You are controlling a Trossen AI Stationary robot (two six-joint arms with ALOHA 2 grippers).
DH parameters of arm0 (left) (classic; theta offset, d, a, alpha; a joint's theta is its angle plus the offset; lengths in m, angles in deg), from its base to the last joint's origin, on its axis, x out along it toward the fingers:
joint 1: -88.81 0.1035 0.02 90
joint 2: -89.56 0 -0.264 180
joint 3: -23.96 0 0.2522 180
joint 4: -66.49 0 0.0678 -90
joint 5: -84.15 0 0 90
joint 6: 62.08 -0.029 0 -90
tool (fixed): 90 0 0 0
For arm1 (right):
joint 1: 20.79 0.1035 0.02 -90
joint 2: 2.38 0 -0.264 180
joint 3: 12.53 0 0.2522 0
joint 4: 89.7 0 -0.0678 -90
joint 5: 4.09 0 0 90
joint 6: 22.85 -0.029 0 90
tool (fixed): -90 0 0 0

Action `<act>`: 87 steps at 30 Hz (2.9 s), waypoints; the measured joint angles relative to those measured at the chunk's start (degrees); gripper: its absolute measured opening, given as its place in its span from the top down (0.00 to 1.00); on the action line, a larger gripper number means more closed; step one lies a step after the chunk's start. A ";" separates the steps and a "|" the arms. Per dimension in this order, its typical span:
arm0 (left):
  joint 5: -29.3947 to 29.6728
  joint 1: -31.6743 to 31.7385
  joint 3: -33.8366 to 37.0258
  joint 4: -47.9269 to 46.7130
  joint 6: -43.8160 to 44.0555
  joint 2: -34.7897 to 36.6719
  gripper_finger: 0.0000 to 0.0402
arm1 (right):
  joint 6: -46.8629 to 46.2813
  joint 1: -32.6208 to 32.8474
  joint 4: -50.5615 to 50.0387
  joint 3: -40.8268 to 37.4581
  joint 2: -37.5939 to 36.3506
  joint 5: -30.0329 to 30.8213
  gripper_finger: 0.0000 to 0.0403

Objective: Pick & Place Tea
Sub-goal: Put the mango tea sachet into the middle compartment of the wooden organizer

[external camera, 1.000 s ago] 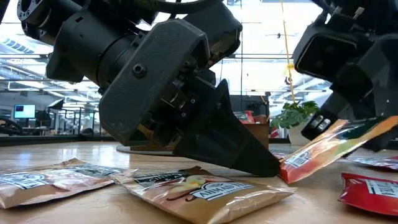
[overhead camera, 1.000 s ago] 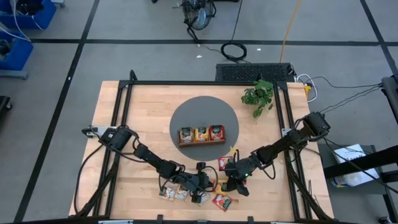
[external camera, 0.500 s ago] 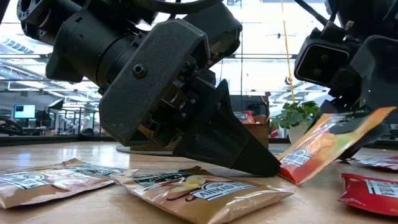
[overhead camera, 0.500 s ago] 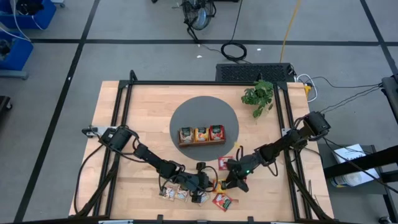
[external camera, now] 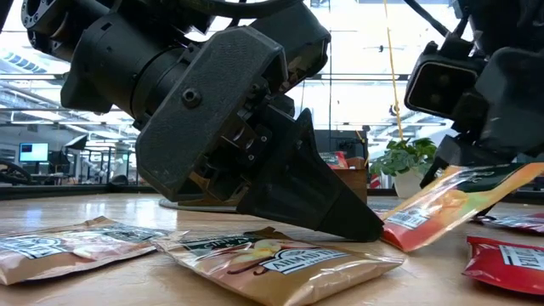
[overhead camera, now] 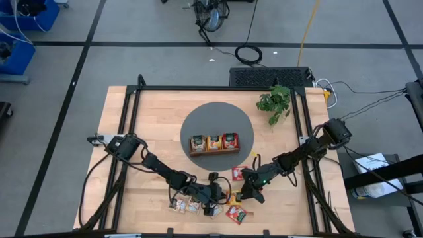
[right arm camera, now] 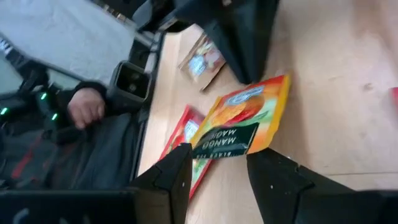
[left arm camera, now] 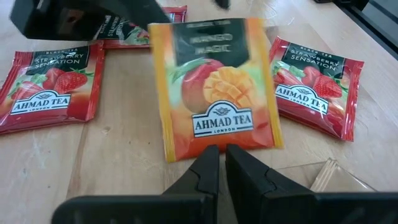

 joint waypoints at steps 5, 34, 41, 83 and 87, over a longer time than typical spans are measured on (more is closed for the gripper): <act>0.02 0.00 0.04 0.20 0.00 -0.03 0.91 | -0.49 0.03 -2.34 0.07 -0.06 5.22 0.68; 4.14 -2.44 0.21 -3.96 -5.86 5.94 0.91 | 13.61 -1.98 -5.67 0.13 -6.82 4.43 1.00; 6.23 -5.43 0.13 -13.92 -1.96 10.13 0.91 | 23.83 -5.39 -32.86 7.36 -19.25 4.70 1.00; 7.61 -17.33 0.09 -26.81 12.11 12.24 0.91 | 68.86 -28.04 -103.93 70.55 12.81 15.05 1.00; 7.63 -17.33 0.09 -26.81 11.93 12.24 0.91 | 70.24 -27.92 -103.76 70.55 12.77 15.09 1.00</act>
